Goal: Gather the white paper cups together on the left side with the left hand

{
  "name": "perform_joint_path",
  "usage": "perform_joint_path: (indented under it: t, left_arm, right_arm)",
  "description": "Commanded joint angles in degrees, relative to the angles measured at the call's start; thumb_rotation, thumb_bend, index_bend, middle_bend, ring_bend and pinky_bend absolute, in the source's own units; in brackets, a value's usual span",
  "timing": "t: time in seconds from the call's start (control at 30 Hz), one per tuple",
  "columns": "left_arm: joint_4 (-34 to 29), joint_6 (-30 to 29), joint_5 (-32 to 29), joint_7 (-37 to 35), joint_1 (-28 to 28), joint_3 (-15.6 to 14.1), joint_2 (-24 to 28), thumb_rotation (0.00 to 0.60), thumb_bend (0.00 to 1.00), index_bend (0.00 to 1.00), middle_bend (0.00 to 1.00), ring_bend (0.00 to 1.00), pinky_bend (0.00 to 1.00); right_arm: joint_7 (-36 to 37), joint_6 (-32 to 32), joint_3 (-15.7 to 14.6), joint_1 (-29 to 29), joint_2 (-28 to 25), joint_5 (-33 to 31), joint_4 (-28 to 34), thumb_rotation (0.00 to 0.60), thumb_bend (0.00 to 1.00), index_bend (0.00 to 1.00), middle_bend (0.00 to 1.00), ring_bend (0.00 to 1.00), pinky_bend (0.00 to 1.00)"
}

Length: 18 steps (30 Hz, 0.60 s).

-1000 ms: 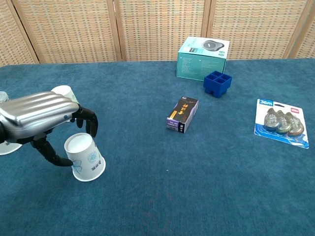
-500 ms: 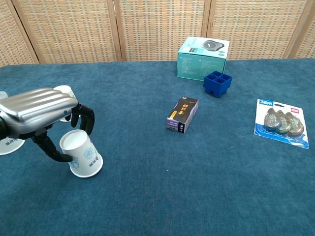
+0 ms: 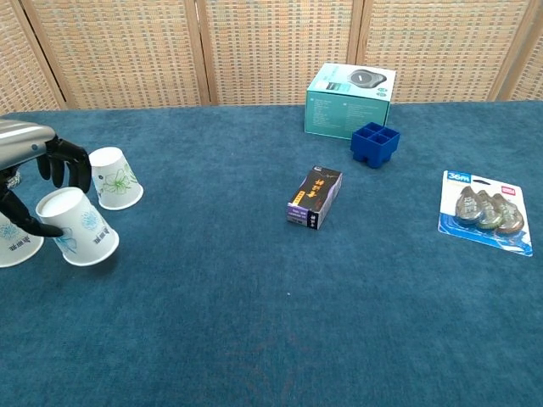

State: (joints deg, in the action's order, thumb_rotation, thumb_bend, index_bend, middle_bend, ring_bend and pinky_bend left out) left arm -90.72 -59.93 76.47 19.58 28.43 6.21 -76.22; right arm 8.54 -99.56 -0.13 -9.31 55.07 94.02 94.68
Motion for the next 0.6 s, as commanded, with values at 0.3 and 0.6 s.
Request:
perform_joint_path:
  t: [0.3, 0.6]
  left_arm:
    - [7.43, 3.10, -2.74, -6.88, 0.12, -0.55, 0.90, 0.600, 0.09, 0.49, 0.48, 0.43, 0.38]
    - [10.08, 2.75, -2.22, -8.80, 0.48, -0.93, -0.69, 0.600, 0.09, 0.49, 0.48, 0.43, 0.38]
  right_arm:
    - [-0.76, 0.34, -0.03, 0.19, 0.21, 0.03, 0.12, 0.600, 0.00, 0.00, 0.00, 0.00, 0.00]
    - [-0.54, 0.32, -0.05, 0.19, 0.07, -0.02, 0.18, 0.600, 0.00, 0.00, 0.00, 0.00, 0.00]
